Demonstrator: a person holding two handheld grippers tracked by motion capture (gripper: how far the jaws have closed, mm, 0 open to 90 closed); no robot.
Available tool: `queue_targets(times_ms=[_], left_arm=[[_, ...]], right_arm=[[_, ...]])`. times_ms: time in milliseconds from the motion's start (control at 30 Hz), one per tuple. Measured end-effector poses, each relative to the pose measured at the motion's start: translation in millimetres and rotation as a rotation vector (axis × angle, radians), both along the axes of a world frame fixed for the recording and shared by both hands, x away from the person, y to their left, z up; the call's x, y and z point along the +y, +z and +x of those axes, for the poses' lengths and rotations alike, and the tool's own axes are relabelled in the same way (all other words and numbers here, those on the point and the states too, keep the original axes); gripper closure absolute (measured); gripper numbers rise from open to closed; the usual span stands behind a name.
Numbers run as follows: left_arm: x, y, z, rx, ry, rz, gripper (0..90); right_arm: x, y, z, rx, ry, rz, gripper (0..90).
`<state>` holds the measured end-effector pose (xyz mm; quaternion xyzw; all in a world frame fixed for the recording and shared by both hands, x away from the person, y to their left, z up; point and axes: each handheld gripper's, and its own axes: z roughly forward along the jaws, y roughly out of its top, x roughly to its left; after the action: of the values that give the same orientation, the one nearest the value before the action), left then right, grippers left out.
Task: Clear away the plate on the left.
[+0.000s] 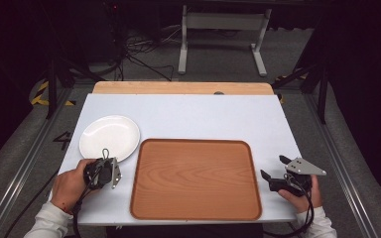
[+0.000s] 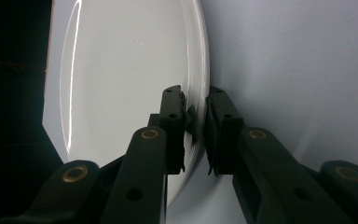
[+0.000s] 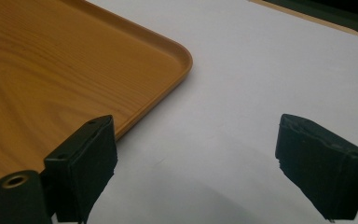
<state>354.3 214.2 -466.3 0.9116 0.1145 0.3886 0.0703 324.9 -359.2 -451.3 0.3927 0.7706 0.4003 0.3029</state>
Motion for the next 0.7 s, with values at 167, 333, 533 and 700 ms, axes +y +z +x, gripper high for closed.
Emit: queue_targets(times_ms=[167, 333, 533, 700], left_arm=[[-2.7, -1.6, -1.5, -0.026, -0.006, 0.034, 81.0], [-6.4, -3.7, -3.1, -0.064, -0.023, 0.091, 82.8], [-8.3, -1.7, -5.1, -0.128, -0.037, 0.112, 85.9], [-6.8, -0.3, -5.4, -0.151, -0.031, 0.110, 87.0]], right_arm=[[0.3, 0.1, -0.3, -0.003, 0.002, -0.004, 13.2], [0.2, 0.2, -0.1, -0.003, 0.001, -0.004, 13.1], [-0.1, 0.7, -0.8, -0.007, -0.001, -0.006, 13.2], [-0.1, 0.3, -0.6, -0.006, 0.000, -0.008, 13.2]])
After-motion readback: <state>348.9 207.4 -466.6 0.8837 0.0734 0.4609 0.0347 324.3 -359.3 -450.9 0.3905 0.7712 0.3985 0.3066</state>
